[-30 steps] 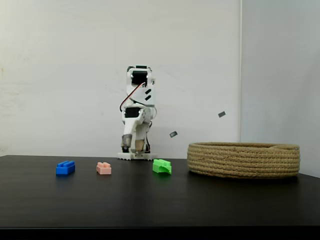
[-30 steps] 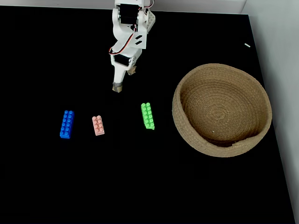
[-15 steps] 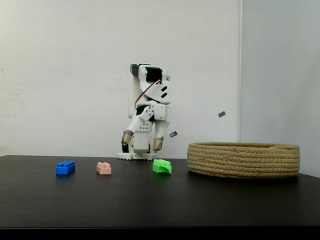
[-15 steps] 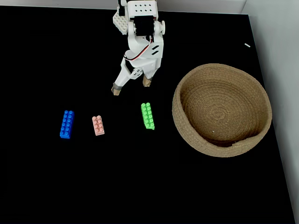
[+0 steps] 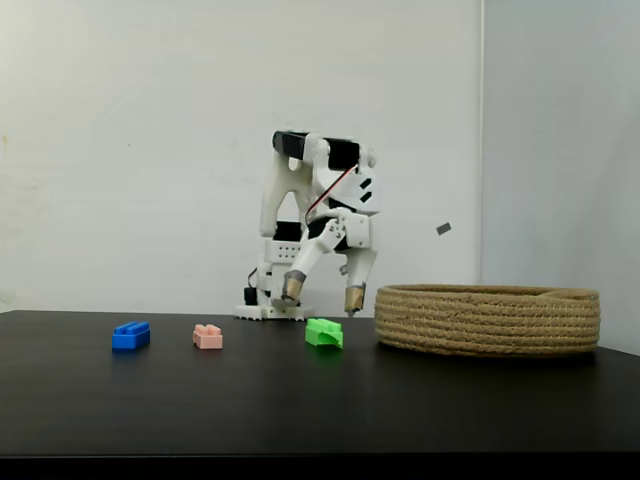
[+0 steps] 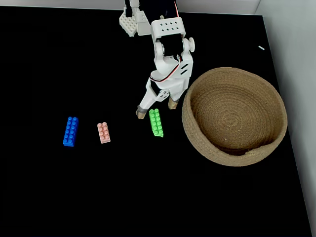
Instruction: Place the lego blocks in the tray
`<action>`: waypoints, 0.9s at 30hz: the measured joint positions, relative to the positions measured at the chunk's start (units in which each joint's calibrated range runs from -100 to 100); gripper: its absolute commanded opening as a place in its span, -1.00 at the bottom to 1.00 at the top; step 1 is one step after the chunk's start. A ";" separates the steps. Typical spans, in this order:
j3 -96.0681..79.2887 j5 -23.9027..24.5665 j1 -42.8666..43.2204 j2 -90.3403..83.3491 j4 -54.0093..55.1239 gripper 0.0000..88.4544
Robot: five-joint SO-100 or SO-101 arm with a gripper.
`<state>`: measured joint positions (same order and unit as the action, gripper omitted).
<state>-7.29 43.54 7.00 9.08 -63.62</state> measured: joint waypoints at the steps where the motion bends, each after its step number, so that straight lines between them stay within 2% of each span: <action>1: 0.97 0.20 0.33 0.85 0.24 -0.16; 9: 4.86 0.54 1.14 7.72 3.41 -0.19; 13: 5.04 0.54 0.73 10.60 4.95 -0.29; 15: 5.04 0.78 0.65 10.77 5.85 -0.43; 17: 5.13 0.88 0.24 11.03 7.06 -0.84; 18: 5.13 0.78 0.16 11.11 7.63 -0.95; 27: 3.00 -0.44 -1.30 11.45 12.75 -1.00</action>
<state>-4.29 43.10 5.70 20.53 -50.87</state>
